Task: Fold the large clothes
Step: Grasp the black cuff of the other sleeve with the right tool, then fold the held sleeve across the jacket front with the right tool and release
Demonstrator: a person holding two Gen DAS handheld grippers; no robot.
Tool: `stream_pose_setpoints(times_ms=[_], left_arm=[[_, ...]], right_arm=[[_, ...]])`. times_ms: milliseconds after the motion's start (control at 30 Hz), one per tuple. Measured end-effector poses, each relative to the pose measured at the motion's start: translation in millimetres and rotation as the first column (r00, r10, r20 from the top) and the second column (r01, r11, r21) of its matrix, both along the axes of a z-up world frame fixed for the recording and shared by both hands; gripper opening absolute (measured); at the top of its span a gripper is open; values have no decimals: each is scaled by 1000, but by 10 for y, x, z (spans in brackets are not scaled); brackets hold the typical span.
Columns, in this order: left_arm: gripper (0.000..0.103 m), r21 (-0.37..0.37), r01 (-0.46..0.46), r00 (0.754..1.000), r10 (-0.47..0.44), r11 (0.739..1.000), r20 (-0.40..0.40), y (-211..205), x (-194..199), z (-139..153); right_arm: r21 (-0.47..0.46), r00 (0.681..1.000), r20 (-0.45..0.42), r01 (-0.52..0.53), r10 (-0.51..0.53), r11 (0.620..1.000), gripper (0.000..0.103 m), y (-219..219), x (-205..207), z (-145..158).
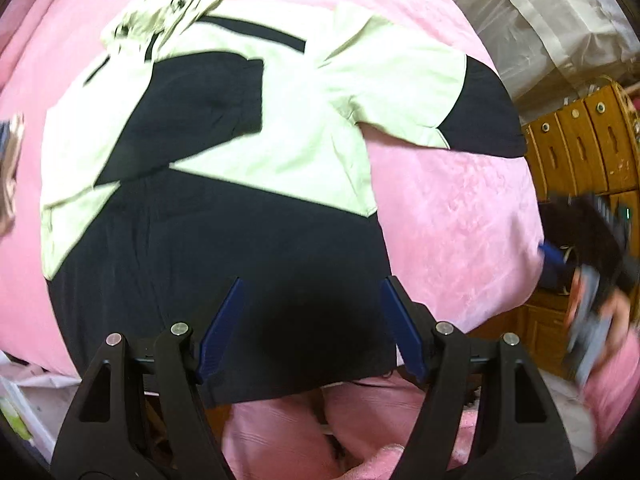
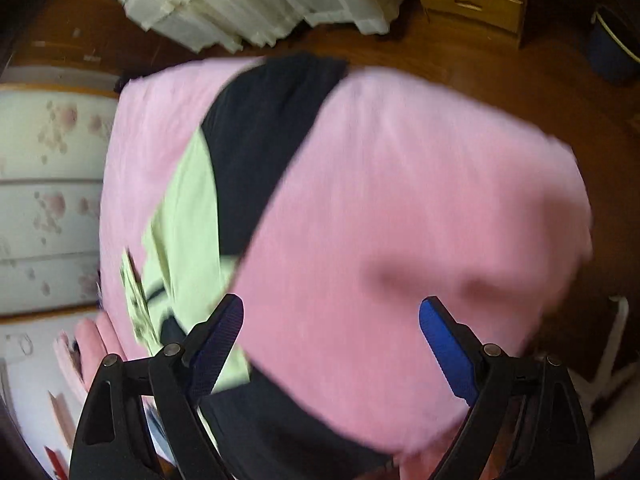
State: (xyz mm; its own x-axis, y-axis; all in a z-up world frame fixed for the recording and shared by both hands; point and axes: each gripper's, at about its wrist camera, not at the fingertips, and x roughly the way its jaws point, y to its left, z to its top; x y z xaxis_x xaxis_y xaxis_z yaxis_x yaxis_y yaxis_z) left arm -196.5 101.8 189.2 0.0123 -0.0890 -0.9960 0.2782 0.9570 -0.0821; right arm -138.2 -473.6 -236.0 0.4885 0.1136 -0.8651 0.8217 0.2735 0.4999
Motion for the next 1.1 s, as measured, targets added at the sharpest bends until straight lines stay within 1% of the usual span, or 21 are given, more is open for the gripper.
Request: stream_pose_setpoints(times_ms=[33,67,167,233,300,367,433,467,500,533,567,600,633,667,767,800,867,900,933,1000,1100], left_arm=[[68,19,5,1000,-5,1000,2,17,16,52],[68,33,2,1000,-2,999,0,-52,33,12],[68,78,-51,998,54,996,-40,29,123,-27],[68,92,-92,993,98,991,-60,-120,232,-233],[68,102,-137,987,145,985,-74,-139,280,-374],[68,105,-176,978,186,979,-95,-94,299,-403],[68,117,-175,977,187,978,-100,-265,484,-787],[68,133,-170,978,183,976,-95,-239,481,-764],[68,142,-168,979,182,975,-90,-314,566,-951],[68,153,-167,980,182,974,-85,-311,590,-989],[68,157,-169,979,184,973,-83,-348,654,-1120],[68,162,-179,978,194,970,-79,-358,696,-1195],[68,161,-186,977,200,969,-75,-423,782,-1367],[68,158,-191,976,204,969,-71,-467,847,-1495],[68,157,-194,977,205,968,-55,-457,912,-1548],[68,155,-195,978,204,968,-46,-505,971,-1665],[68,151,-200,979,205,968,-15,-456,1001,-1607],[68,149,-201,979,204,968,-4,-452,1015,-1627],[68,145,-203,979,203,968,14,-427,1030,-1585],[68,122,-210,977,207,970,44,-354,1044,-1492],[68,70,-236,969,229,969,91,-196,1055,-1318]], right_arm=[[14,999,28,46,-46,999,88,-151,13,-41],[28,994,57,94,-96,995,87,-285,24,-84],[63,976,91,191,-196,980,81,-573,82,-238],[94,967,86,234,-242,968,74,-716,109,-354],[134,956,72,273,-284,953,70,-825,139,-451],[140,951,79,288,-300,948,67,-837,161,-510],[110,955,80,277,-286,955,65,-970,200,-493],[96,956,80,273,-281,957,62,-984,281,-479],[94,955,94,273,-282,957,47,-1001,347,-458],[115,952,111,271,-284,956,32,-1018,374,-468],[146,952,113,268,-285,952,30,-1043,419,-498],[158,951,117,268,-288,950,23,-1055,465,-524],[158,949,129,268,-289,950,14,-1088,526,-518],[158,946,152,262,-285,952,13,-1071,551,-457],[172,927,244,248,-285,953,9,-1017,619,-265],[189,916,277,246,-292,951,9,-992,614,-187],[258,877,375,213,-301,942,8,-837,620,-13],[299,850,436,174,-296,938,8,-756,654,77],[317,829,483,135,-283,939,7,-703,664,154],[324,786,577,27,-220,946,7,-443,742,445],[299,757,642,-105,-119,948,7,-17,897,824]])
